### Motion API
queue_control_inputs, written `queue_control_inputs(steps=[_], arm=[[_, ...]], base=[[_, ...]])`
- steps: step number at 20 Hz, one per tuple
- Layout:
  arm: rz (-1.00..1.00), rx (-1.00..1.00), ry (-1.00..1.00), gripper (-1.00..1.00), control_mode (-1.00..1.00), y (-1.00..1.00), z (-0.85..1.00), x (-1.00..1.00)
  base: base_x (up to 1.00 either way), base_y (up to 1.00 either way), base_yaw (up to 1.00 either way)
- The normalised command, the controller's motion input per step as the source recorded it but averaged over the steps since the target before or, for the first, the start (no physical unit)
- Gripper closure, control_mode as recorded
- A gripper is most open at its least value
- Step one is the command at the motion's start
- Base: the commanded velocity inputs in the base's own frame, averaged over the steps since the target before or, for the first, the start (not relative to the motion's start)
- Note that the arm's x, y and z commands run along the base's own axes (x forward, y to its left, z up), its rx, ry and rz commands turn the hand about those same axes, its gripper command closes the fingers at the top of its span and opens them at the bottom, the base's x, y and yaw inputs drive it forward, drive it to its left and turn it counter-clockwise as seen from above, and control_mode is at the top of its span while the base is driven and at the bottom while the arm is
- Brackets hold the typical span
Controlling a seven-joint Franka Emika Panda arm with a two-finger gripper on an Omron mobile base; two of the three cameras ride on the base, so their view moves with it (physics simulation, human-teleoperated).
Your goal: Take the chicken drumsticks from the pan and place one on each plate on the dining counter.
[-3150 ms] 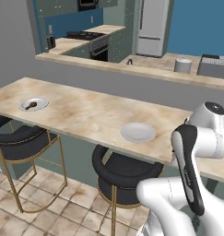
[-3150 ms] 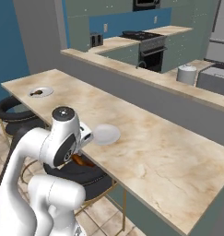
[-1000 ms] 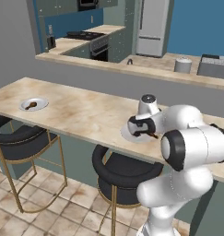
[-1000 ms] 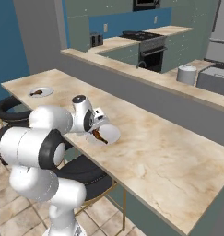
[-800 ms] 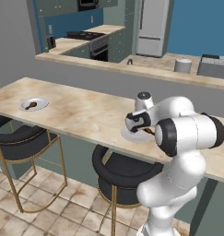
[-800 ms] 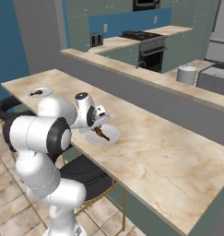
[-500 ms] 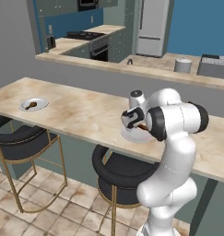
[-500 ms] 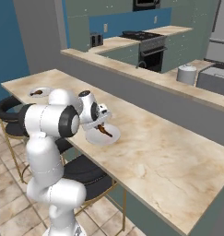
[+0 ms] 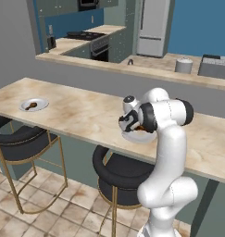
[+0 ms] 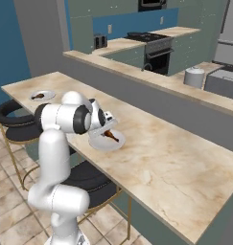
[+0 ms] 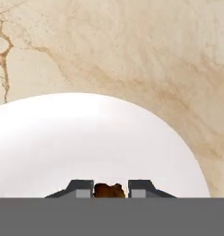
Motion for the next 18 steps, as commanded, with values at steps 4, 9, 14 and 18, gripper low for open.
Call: queue_control_inputs(steps=[4, 9, 14, 18], arm=[[0.00, 0.01, -0.14, 1.00, -1.00, -0.10, -0.28, -0.24], [0.00, 0.11, -0.24, -1.00, -1.00, -0.21, 0.18, -0.53], [-0.04, 0.09, -0.23, -1.00, -1.00, -0.07, 0.49, -0.26], [-0.08, 0.04, -0.24, -1.00, -1.00, 0.02, 0.58, 0.06]], base=[[0.00, 0.00, 0.00], [0.00, 0.00, 0.00], [0.00, 0.00, 0.00], [0.00, 0.00, 0.00]])
